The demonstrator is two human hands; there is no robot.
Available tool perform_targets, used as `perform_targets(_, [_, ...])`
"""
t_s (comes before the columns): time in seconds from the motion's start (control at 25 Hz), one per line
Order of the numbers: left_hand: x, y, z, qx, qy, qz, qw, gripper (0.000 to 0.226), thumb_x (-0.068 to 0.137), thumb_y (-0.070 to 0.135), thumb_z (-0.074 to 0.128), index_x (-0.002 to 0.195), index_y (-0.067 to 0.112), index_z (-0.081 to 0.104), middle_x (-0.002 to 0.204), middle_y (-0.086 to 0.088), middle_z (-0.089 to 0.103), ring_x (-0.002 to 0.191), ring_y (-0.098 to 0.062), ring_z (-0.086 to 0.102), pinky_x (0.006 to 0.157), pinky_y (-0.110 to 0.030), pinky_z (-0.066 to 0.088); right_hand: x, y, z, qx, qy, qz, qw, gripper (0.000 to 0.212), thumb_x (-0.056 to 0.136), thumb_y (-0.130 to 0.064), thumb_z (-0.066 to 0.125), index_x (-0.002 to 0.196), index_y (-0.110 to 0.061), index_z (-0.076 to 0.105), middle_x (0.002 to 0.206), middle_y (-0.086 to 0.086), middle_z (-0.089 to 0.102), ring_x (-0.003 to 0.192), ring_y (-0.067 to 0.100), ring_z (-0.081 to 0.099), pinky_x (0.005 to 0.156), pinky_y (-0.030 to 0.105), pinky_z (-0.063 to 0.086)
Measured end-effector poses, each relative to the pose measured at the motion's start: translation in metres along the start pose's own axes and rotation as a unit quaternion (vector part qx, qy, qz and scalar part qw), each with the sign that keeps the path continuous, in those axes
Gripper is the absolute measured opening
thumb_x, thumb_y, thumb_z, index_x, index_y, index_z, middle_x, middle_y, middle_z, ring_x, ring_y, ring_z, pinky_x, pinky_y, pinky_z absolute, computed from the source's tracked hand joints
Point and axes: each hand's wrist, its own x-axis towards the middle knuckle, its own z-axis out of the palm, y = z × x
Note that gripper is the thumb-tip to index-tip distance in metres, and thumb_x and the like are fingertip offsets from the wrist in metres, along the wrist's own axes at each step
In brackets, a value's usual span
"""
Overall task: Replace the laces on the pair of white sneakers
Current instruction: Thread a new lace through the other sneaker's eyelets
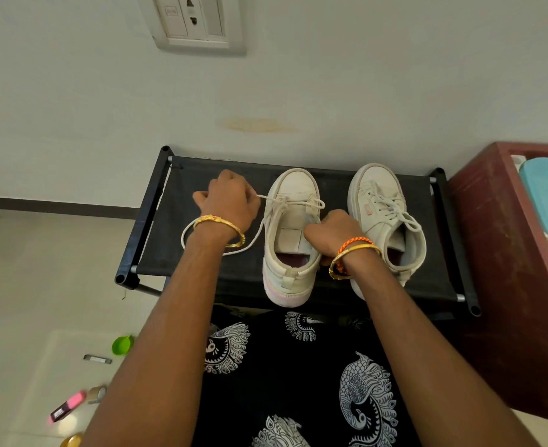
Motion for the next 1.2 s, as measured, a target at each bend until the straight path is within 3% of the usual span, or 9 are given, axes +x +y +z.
perform_targets(0.16, [0.003, -0.021, -0.009, -0.023, 0.029, -0.062, 0.997, 0.023, 0.094, 0.024, 0.049, 0.103, 0.008, 0.061, 0.118, -0.010, 0.053, 0.104, -0.027, 0.051, 0.098, -0.045, 0.028, -0.001, 0.000, -0.001, -0.001, -0.003, -0.001, 1.000, 0.020, 0.087, -0.025, 0.056, 0.098, -0.009, 0.051, 0.073, 0.000, 0.047, 0.064, 0.012, 0.046, 0.049, 0.022, 0.030])
perform_targets(0.44, [0.006, -0.037, -0.013, 0.057, -0.026, -0.127, 0.990, 0.035, 0.092, 0.034, 0.048, 0.109, 0.007, 0.063, 0.124, -0.013, 0.051, 0.113, -0.033, 0.048, 0.103, -0.053, 0.025, -0.002, -0.003, -0.003, -0.008, -0.009, 0.002, 1.000, 0.025, 0.087, -0.026, 0.056, 0.106, -0.010, 0.050, 0.080, 0.000, 0.048, 0.070, 0.014, 0.047, 0.049, 0.022, 0.031])
perform_targets(0.56, [0.001, -0.017, -0.006, 0.048, -0.028, -0.050, 0.997, 0.040, 0.090, 0.036, 0.051, 0.125, 0.017, 0.052, 0.140, -0.012, 0.037, 0.129, -0.032, 0.034, 0.107, -0.053, 0.021, -0.004, -0.003, -0.001, -0.009, 0.022, -0.020, 1.000, 0.015, 0.087, -0.025, 0.056, 0.087, -0.015, 0.046, 0.072, -0.004, 0.040, 0.064, 0.011, 0.041, 0.049, 0.022, 0.027])
perform_targets(0.64, [-0.002, 0.000, 0.003, 0.020, -0.054, 0.040, 0.998, 0.038, 0.089, 0.040, 0.055, 0.126, 0.029, 0.052, 0.145, -0.006, 0.030, 0.134, -0.029, 0.030, 0.108, -0.050, 0.022, -0.006, -0.002, 0.000, -0.005, 0.058, -0.058, 0.997, 0.026, 0.085, -0.023, 0.056, 0.070, -0.022, 0.035, 0.069, -0.005, 0.038, 0.060, 0.010, 0.036, 0.049, 0.023, 0.025])
perform_targets(0.76, [0.002, 0.008, 0.015, -0.121, -0.121, 0.049, 0.984, 0.023, 0.091, 0.033, 0.058, 0.110, 0.020, 0.063, 0.133, -0.007, 0.044, 0.116, -0.023, 0.050, 0.101, -0.035, 0.039, -0.007, 0.001, 0.001, -0.006, 0.094, -0.128, 0.987, 0.029, 0.082, -0.014, 0.055, 0.068, -0.024, 0.032, 0.066, -0.005, 0.040, 0.058, 0.010, 0.037, 0.049, 0.023, 0.025])
perform_targets(0.88, [0.006, 0.004, 0.016, -0.140, -0.095, 0.058, 0.984, 0.019, 0.089, 0.026, 0.062, 0.101, 0.014, 0.069, 0.115, -0.005, 0.059, 0.100, -0.017, 0.058, 0.089, -0.026, 0.045, -0.008, 0.005, 0.000, -0.010, 0.119, -0.177, 0.977, 0.018, 0.079, -0.005, 0.054, 0.074, -0.015, 0.040, 0.064, -0.001, 0.041, 0.059, 0.017, 0.039, 0.048, 0.024, 0.027])
perform_targets(0.96, [0.006, 0.005, 0.011, -0.152, -0.069, 0.064, 0.984, 0.015, 0.087, 0.021, 0.065, 0.096, 0.011, 0.071, 0.101, -0.003, 0.064, 0.089, -0.013, 0.057, 0.081, -0.024, 0.045, -0.009, 0.006, 0.000, -0.001, 0.128, -0.198, 0.972, 0.026, 0.079, -0.002, 0.053, 0.070, -0.020, 0.035, 0.063, -0.002, 0.040, 0.056, 0.012, 0.037, 0.048, 0.021, 0.026])
perform_targets(1.08, [0.008, 0.006, 0.011, -0.163, -0.038, 0.048, 0.985, 0.016, 0.090, 0.022, 0.061, 0.094, 0.009, 0.068, 0.104, -0.005, 0.062, 0.088, -0.015, 0.056, 0.079, -0.024, 0.042, -0.008, 0.002, 0.000, 0.011, 0.143, -0.223, 0.964, 0.036, 0.079, -0.001, 0.053, 0.067, -0.026, 0.030, 0.063, -0.005, 0.039, 0.056, 0.007, 0.036, 0.048, 0.017, 0.024])
perform_targets(1.2, [0.010, 0.008, 0.011, -0.160, -0.043, 0.020, 0.986, 0.014, 0.093, 0.021, 0.055, 0.092, 0.010, 0.063, 0.110, -0.008, 0.056, 0.088, -0.016, 0.052, 0.082, -0.026, 0.042, 0.001, -0.002, 0.001, 0.033, 0.156, -0.208, 0.965, 0.024, 0.079, -0.002, 0.054, 0.073, -0.018, 0.038, 0.064, -0.005, 0.040, 0.056, 0.010, 0.038, 0.049, 0.020, 0.025])
